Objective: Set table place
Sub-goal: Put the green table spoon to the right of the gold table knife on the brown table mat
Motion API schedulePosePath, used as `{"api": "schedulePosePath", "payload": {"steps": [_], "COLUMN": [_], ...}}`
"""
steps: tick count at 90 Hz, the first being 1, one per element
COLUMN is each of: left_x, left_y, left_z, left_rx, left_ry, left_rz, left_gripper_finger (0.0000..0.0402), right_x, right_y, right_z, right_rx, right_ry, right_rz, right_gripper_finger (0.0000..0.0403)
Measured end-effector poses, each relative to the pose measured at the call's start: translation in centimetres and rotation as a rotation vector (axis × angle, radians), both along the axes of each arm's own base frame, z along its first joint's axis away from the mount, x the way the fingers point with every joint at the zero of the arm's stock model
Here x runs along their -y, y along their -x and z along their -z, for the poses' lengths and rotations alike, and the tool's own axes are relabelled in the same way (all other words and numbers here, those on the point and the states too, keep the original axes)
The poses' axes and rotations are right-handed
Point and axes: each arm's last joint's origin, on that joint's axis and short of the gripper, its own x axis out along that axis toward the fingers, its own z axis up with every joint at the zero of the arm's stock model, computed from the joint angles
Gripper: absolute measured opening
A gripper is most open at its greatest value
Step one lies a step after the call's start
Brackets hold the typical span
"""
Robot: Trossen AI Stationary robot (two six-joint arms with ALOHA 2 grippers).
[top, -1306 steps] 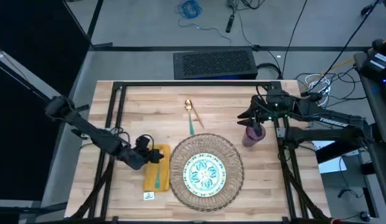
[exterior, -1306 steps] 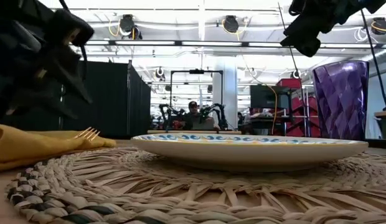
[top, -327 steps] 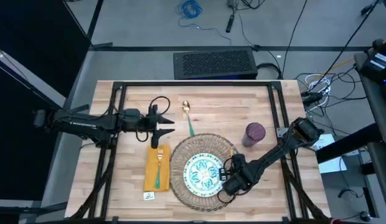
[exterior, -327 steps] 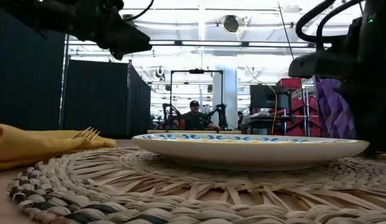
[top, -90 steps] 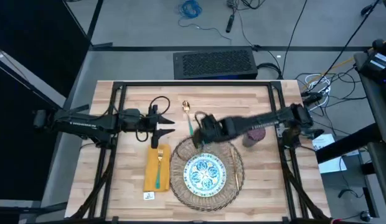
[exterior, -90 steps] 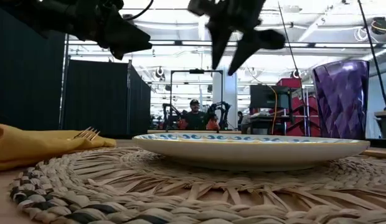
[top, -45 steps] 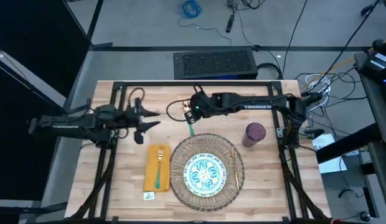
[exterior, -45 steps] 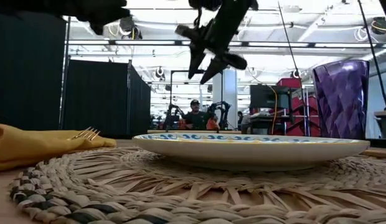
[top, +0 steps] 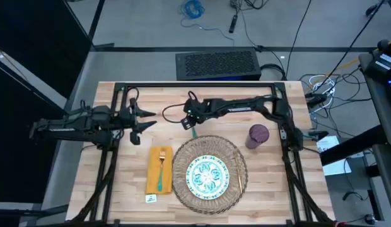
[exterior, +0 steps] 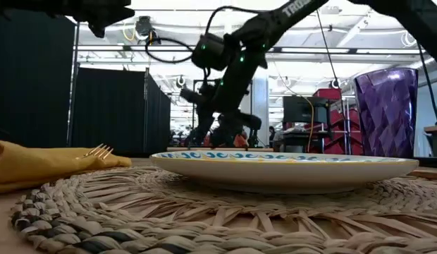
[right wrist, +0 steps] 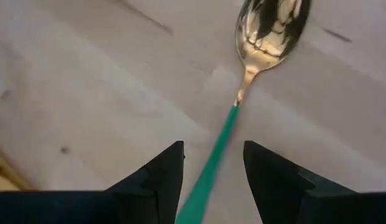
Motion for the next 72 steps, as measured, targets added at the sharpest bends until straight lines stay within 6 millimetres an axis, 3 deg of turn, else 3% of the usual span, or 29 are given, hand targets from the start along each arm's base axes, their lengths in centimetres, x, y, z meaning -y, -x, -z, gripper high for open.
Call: {"api": "schedulePosePath", "payload": {"steps": [72], "left_x": [0.0], "left_y": [0.0], "left_z": [0.0], "left_rx": [0.002], "left_ry": [-0.019], "left_rz": [-0.001], "left_gripper_finger": [0.0141], "right_x": [1.9], "right_y": [-0.7], "right_z": [0.6], "right_rx": [0.083], "right_ry": [0.053], "right_rz": [0.035], "right_gripper_finger": [0.0153]}}
